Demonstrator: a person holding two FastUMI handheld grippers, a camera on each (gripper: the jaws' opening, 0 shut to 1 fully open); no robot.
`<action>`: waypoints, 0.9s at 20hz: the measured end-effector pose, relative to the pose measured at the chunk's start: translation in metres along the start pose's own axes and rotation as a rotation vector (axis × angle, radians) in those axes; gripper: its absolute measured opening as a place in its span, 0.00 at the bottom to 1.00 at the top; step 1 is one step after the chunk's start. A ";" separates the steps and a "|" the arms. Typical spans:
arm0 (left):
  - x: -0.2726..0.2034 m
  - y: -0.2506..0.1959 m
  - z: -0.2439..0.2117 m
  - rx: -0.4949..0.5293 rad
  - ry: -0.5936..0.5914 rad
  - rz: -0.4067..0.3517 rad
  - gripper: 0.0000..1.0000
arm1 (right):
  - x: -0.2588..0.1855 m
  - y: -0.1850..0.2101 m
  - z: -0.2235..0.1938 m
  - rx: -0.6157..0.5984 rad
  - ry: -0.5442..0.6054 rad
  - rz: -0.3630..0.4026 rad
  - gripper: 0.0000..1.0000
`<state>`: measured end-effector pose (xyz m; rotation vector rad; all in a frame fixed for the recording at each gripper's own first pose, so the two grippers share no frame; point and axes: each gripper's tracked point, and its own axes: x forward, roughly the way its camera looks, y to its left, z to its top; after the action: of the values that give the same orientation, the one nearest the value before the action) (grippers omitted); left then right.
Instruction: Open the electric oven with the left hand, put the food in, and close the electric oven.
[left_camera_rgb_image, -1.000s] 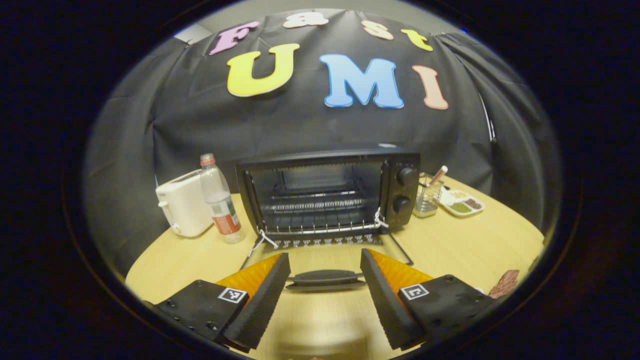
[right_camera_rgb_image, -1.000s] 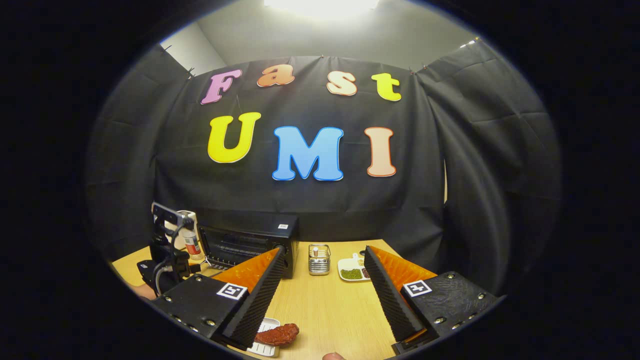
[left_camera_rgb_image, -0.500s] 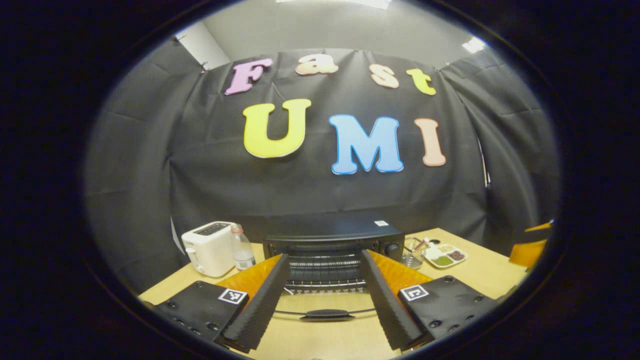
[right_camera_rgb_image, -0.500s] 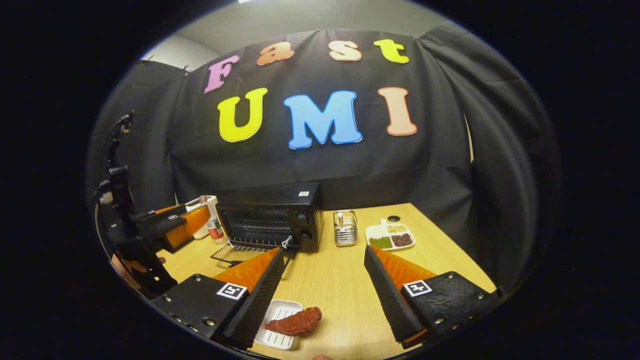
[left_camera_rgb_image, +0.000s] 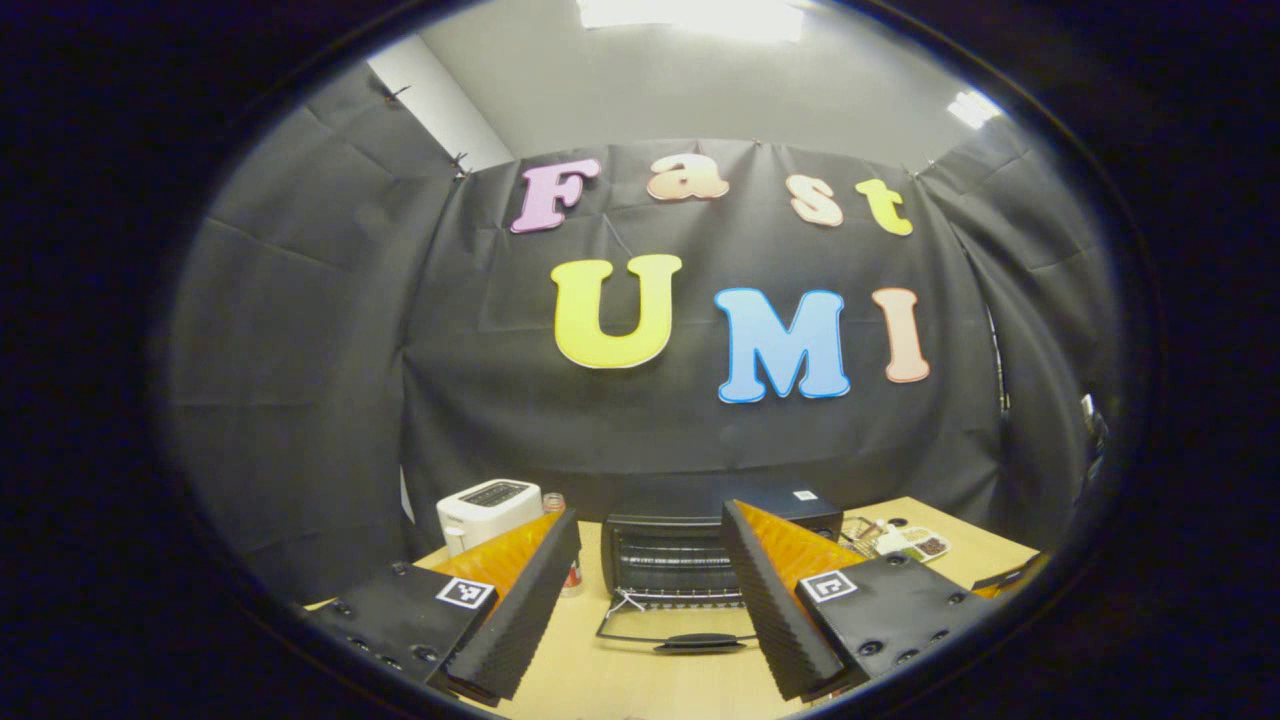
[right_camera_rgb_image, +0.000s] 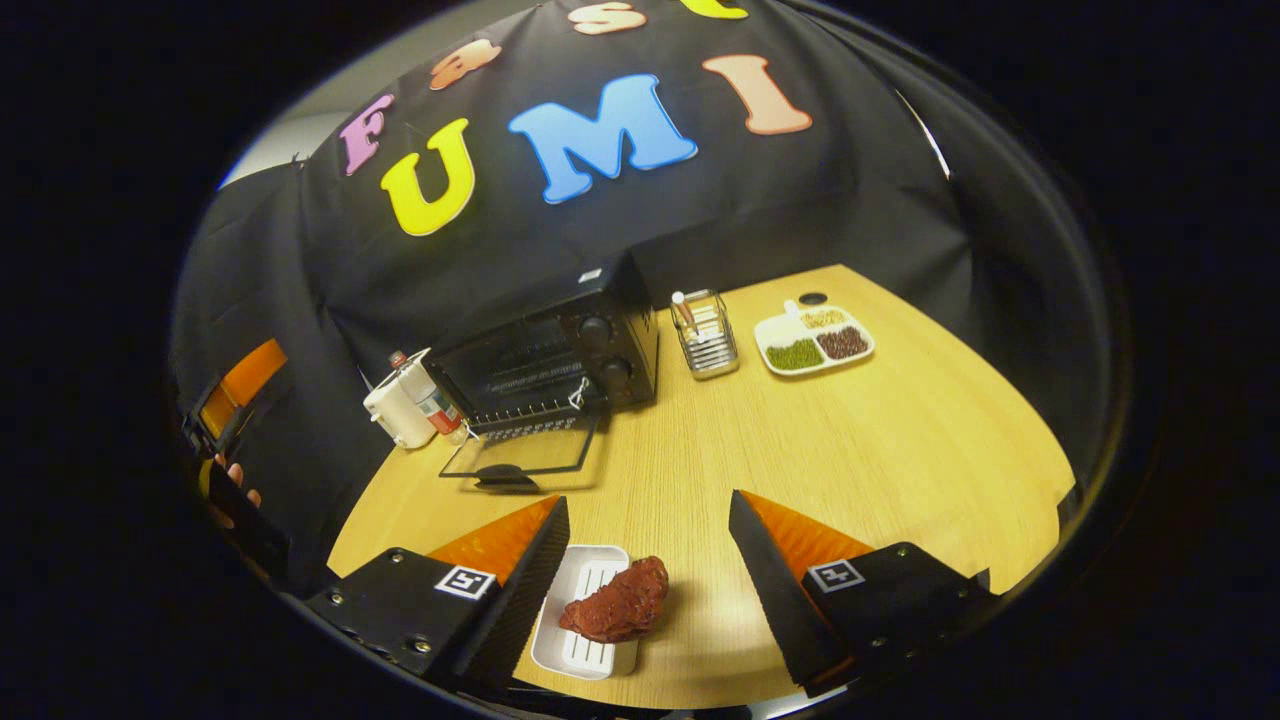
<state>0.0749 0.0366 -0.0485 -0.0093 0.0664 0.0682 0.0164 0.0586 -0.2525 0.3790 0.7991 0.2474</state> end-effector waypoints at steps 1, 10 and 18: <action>-0.002 0.006 0.002 0.005 -0.003 0.011 1.00 | 0.005 -0.001 -0.005 0.030 0.030 0.010 0.98; -0.009 0.032 0.003 -0.011 -0.006 0.078 1.00 | 0.021 0.005 -0.063 0.322 0.310 0.106 0.92; -0.007 0.032 -0.005 -0.011 0.010 0.087 1.00 | 0.022 0.021 -0.083 0.466 0.414 0.209 0.52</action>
<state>0.0650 0.0682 -0.0529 -0.0176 0.0766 0.1550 -0.0315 0.1045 -0.3108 0.8717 1.2301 0.3406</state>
